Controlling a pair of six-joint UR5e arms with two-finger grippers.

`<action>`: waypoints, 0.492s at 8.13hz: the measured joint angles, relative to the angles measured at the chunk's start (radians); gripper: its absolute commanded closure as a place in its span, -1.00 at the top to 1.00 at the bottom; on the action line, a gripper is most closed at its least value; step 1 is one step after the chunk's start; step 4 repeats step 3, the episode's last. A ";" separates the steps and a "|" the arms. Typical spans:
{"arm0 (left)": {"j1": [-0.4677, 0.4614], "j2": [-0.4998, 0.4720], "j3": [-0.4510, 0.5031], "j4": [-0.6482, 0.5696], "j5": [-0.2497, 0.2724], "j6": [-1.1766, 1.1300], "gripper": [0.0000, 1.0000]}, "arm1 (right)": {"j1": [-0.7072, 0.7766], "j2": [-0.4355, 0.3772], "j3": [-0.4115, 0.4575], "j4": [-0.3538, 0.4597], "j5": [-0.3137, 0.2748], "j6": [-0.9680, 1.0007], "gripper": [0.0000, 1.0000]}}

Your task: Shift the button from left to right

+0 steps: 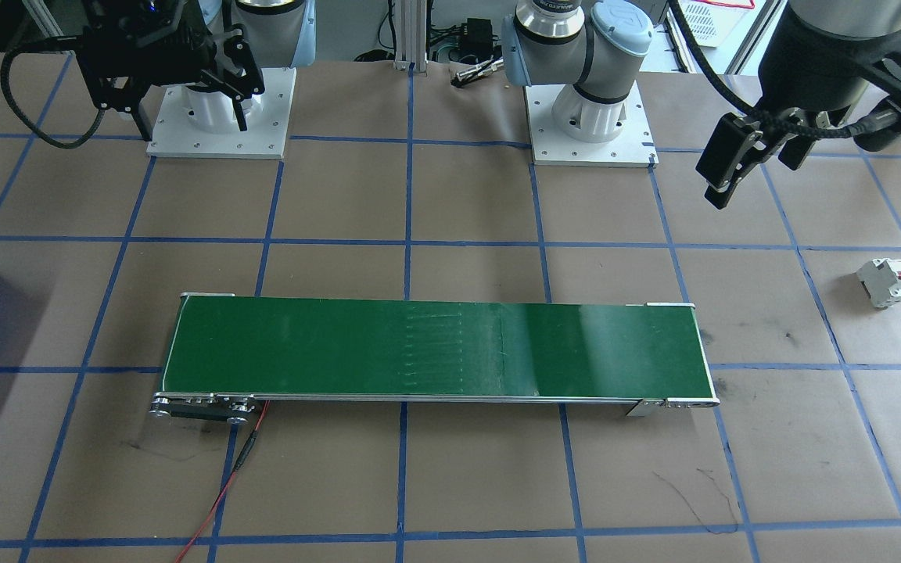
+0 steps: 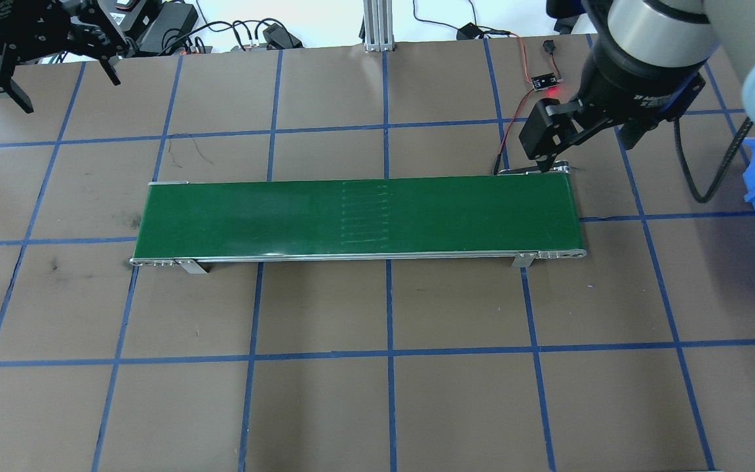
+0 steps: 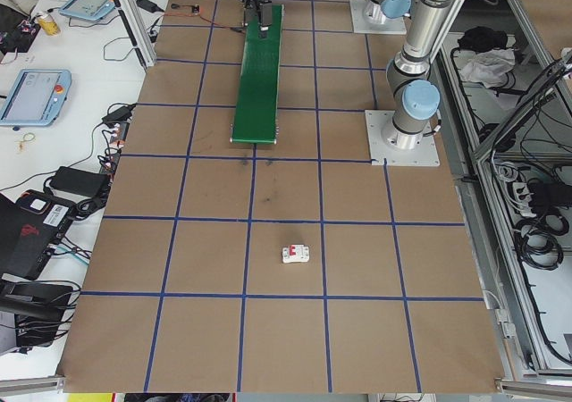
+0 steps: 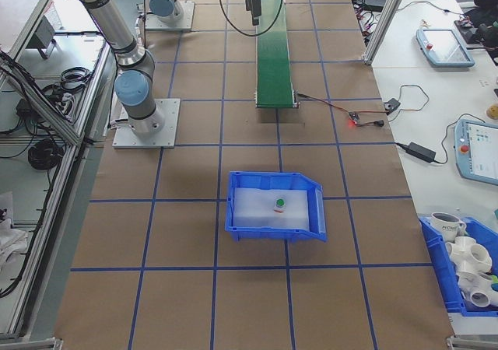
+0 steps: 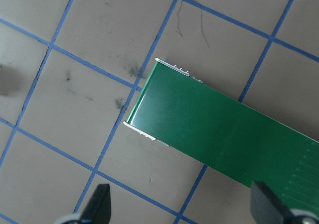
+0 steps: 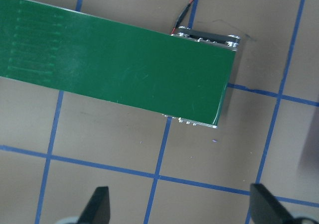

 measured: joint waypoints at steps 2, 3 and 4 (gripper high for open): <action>-0.001 0.000 0.000 0.000 0.000 0.000 1.00 | -0.069 0.018 -0.029 -0.027 -0.001 0.006 1.00; -0.001 0.000 0.000 0.000 0.000 0.000 1.00 | -0.098 0.027 -0.042 -0.027 0.014 0.007 1.00; -0.001 0.000 0.000 0.000 0.000 0.000 1.00 | -0.098 0.027 -0.042 -0.027 0.014 0.007 1.00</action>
